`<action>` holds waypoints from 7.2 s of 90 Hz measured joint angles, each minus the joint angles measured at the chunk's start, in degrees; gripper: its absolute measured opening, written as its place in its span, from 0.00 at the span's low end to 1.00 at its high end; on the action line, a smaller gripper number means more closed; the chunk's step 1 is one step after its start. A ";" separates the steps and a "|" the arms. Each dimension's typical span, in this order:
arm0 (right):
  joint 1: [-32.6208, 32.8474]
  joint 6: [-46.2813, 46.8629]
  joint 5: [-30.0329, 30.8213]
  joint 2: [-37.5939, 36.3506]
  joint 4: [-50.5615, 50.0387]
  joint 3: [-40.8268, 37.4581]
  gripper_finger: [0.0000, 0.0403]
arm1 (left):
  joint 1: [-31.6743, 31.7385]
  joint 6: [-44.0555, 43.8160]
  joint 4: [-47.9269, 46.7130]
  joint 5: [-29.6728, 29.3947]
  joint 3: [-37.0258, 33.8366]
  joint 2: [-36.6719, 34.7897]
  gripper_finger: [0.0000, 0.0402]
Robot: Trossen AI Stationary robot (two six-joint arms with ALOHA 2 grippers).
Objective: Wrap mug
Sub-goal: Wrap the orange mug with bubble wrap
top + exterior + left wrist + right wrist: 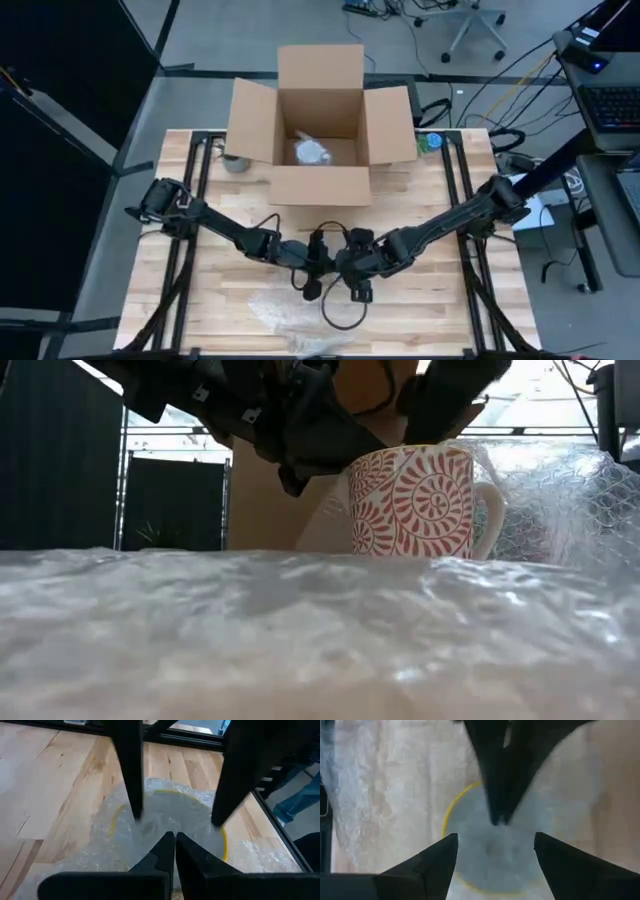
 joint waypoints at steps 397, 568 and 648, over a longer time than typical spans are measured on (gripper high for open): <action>2.33 0.78 -2.34 11.89 -2.83 5.61 0.62 | 0.04 0.05 -0.87 -0.46 -0.02 -0.02 0.00; 13.07 15.57 14.71 0.14 -5.21 6.50 0.62 | -7.19 3.02 -23.33 10.04 -0.11 -13.86 0.24; 21.94 28.97 28.32 1.56 0.86 5.70 0.62 | -30.82 5.70 -26.13 -4.96 2.22 -2.80 0.24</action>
